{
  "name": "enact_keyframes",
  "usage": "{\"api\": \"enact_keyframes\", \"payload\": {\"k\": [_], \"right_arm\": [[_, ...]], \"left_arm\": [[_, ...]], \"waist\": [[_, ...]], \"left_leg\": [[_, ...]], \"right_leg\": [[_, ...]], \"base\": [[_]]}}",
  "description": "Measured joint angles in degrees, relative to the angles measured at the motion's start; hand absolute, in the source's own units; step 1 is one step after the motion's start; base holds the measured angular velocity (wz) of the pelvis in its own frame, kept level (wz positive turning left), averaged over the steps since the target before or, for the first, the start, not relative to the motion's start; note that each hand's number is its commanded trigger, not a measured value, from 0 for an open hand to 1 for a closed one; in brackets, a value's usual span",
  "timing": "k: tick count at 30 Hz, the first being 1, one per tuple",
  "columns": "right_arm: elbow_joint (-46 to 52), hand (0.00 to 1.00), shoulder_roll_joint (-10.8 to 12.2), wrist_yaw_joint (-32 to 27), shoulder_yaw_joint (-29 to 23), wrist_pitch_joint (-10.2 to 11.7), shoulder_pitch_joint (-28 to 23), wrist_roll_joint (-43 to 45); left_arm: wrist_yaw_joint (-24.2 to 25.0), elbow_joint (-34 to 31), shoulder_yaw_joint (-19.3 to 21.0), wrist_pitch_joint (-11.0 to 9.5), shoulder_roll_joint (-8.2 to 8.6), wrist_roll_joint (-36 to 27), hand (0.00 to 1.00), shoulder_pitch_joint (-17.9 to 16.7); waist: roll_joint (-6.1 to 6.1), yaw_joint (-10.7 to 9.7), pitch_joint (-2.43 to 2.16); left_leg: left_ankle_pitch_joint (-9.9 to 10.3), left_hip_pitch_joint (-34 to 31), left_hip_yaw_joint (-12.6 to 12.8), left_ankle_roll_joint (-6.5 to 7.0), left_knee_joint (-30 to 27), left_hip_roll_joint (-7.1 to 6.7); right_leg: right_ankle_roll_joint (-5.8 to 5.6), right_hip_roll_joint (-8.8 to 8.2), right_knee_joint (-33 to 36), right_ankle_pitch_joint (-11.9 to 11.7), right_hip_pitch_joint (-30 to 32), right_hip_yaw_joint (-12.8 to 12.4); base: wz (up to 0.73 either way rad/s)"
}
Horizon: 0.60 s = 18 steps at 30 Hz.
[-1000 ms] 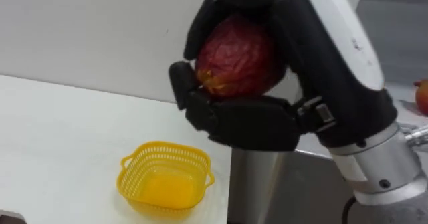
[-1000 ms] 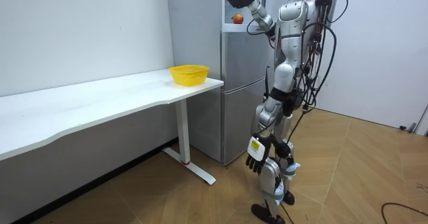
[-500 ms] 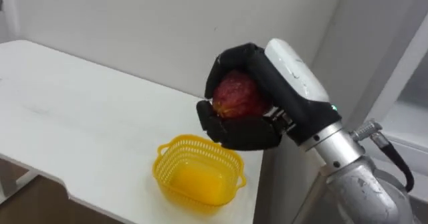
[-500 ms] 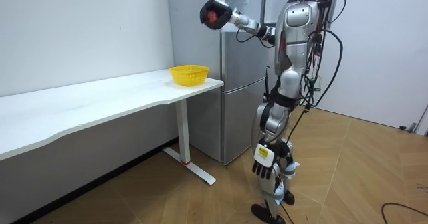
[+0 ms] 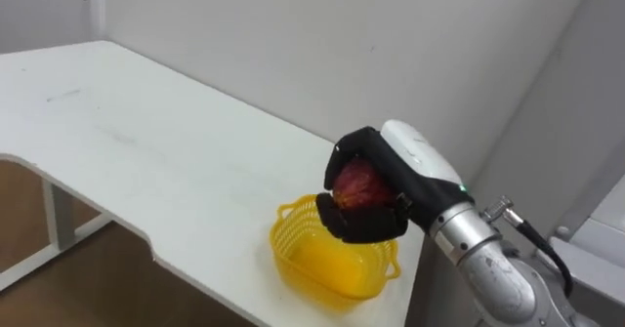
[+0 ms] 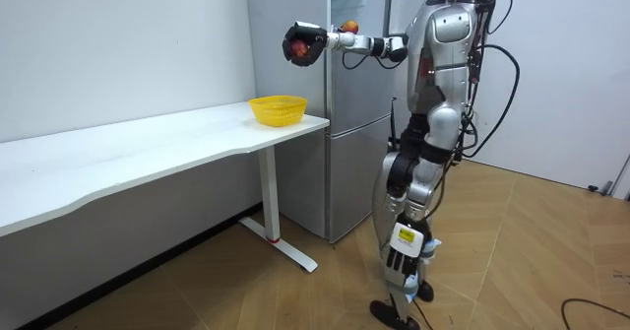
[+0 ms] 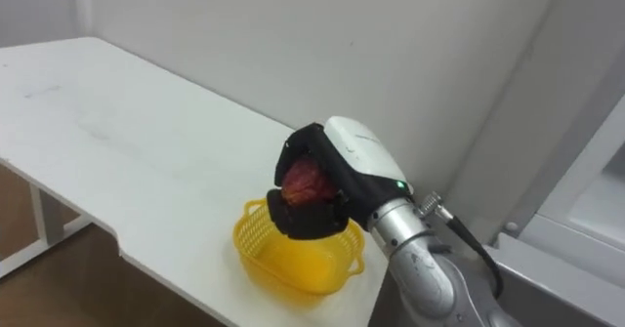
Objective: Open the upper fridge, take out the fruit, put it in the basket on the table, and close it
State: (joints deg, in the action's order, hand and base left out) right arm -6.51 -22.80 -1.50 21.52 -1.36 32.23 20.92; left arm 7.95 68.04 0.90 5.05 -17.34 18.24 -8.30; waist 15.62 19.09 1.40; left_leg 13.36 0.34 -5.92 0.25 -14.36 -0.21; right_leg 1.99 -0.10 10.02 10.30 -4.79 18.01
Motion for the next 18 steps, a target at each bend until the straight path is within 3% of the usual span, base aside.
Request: {"api": "enact_keyframes", "payload": {"k": [1,6,12,18], "right_arm": [[-0.34,1.0,-0.12,-0.36,0.0,0.0,0.0,0.22],[-3.23,1.0,-0.16,-0.98,0.02,0.02,0.08,2.45],[-11.22,1.0,-0.14,-1.48,0.46,-0.07,0.43,2.38],[-12.88,1.0,-0.16,-2.26,1.79,-0.16,0.44,1.96]], "left_arm": [[0.0,0.04,0.02,0.07,0.0,0.03,0.0,0.03],[-0.18,0.0,0.07,0.89,0.09,0.4,0.0,1.06],[-0.35,0.08,0.03,1.11,-0.09,0.81,0.0,1.03],[-0.3,0.09,-0.02,2.15,-0.08,1.55,0.0,0.37]], "waist": [[0.04,0.02,0.16],[0.36,0.84,0.05],[0.78,3.3,0.15],[0.9,3.23,0.06]], "left_leg": [[0.01,-0.41,-0.32,0.0,-0.3,-0.14],[-0.03,-2.26,-0.57,0.05,-1.28,-0.51],[-0.13,-2.71,-0.84,0.23,-1.33,-0.66],[-0.13,-3.08,-1.64,0.21,-1.39,-0.61]], "right_leg": [[0.0,-0.08,0.04,0.0,0.17,0.54],[0.01,-0.53,0.85,-0.01,1.87,1.03],[0.0,-0.77,0.72,-0.01,1.97,1.94],[0.0,-0.79,0.65,-0.01,1.97,2.8]], "base": [[0.11],[0.03],[0.05],[0.07]]}}
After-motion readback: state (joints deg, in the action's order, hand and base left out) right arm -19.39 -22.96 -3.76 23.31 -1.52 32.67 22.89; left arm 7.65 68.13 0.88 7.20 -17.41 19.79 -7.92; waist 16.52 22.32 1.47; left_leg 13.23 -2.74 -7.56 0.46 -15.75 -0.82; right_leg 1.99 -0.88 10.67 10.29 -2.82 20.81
